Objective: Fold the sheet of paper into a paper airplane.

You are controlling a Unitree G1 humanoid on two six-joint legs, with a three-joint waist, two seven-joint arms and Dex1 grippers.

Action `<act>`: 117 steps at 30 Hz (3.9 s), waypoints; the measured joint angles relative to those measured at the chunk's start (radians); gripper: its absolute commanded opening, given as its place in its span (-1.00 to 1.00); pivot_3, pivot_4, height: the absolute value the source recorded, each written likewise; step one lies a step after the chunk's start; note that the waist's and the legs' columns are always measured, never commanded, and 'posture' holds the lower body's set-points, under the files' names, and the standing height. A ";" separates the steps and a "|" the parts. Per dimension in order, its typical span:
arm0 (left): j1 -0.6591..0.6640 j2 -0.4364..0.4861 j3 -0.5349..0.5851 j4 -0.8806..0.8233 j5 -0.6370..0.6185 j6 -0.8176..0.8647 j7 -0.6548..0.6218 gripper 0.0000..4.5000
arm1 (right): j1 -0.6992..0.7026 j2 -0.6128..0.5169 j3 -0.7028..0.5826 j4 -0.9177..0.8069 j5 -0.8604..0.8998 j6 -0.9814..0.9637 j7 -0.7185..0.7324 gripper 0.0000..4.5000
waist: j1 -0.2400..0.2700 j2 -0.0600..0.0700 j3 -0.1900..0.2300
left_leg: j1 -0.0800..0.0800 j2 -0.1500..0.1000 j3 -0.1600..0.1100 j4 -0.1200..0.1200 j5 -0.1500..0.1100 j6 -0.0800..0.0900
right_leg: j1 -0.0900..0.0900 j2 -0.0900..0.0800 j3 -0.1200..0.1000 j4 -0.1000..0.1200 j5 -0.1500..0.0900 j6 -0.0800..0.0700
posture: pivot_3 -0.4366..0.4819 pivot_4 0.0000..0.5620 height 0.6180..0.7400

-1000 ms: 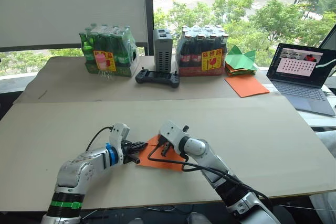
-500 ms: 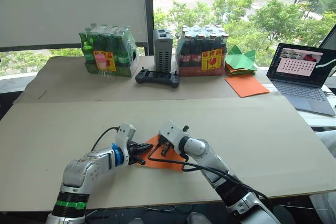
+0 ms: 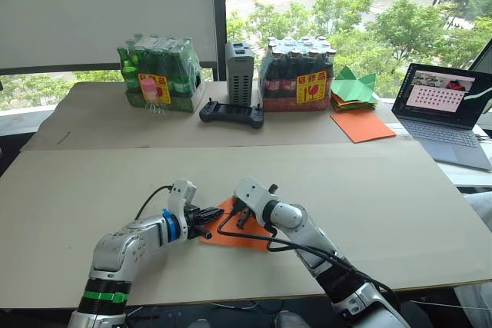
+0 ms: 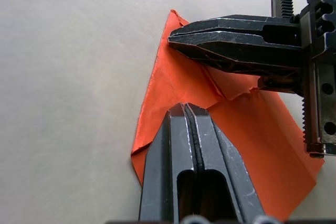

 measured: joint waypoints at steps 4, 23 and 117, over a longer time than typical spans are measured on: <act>-0.002 0.007 -0.012 0.011 0.011 -0.013 -0.002 -0.98 | 0.002 0.000 0.000 0.000 0.000 0.000 0.000 -1.00 | 0.002 0.000 0.000 | 0.000 0.000 0.000 0.000 0.000 0.000 | 0.000 0.000 0.000 0.000 0.000 0.000 | -0.05 -0.47 1.00; -0.010 0.017 -0.069 0.065 0.059 -0.117 -0.054 -0.98 | 0.111 -0.053 -0.098 -0.132 0.087 -0.006 0.043 -1.00 | 0.009 0.001 -0.003 | 0.000 0.000 0.000 0.000 0.000 0.000 | 0.000 0.000 0.000 -0.002 0.000 0.001 | -0.05 -0.47 1.00; -0.034 0.008 -0.081 0.090 0.070 -0.129 -0.059 -0.98 | 0.084 -0.067 -0.049 -0.168 0.225 0.047 0.190 -1.00 | 0.006 0.001 -0.003 | -0.002 0.000 0.001 0.000 0.000 0.000 | 0.001 0.000 0.000 -0.008 0.002 0.000 | -0.05 -0.47 1.00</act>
